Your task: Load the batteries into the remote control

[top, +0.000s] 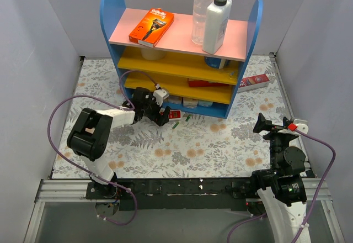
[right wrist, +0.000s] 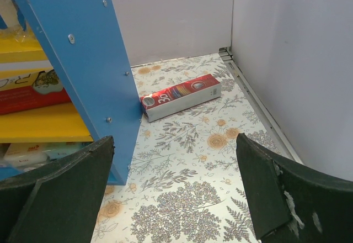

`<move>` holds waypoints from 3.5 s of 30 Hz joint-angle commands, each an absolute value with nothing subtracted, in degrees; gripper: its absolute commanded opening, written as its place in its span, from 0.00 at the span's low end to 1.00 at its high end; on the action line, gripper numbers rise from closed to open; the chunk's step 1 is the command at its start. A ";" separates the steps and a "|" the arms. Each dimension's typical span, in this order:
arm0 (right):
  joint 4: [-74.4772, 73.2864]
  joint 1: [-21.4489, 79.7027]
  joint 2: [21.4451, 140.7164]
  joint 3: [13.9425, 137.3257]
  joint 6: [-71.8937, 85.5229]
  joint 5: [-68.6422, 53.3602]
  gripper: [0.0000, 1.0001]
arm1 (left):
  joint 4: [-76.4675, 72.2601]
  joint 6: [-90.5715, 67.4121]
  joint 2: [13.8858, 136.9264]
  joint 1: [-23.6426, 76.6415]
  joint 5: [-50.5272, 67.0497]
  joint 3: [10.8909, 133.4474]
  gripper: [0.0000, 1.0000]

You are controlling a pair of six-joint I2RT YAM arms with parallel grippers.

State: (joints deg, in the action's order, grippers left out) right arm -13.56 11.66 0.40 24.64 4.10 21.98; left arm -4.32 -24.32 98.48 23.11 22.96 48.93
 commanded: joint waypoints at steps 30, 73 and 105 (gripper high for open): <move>-11.87 13.01 -11.43 26.28 3.43 22.59 0.98 | 21.15 -31.98 91.58 23.29 1.06 47.55 0.47; -11.78 13.27 -11.34 26.28 3.60 22.24 0.98 | 19.42 -37.97 98.88 23.47 3.33 56.25 0.71; 21.10 13.53 23.54 14.71 28.71 -52.20 0.98 | -14.40 -75.48 51.25 24.78 25.57 25.15 0.19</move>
State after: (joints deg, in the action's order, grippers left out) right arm 1.08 12.95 19.81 20.73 16.97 -40.10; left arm -2.98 -68.34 56.82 24.03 19.90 29.19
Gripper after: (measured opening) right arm 0.982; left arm 0.548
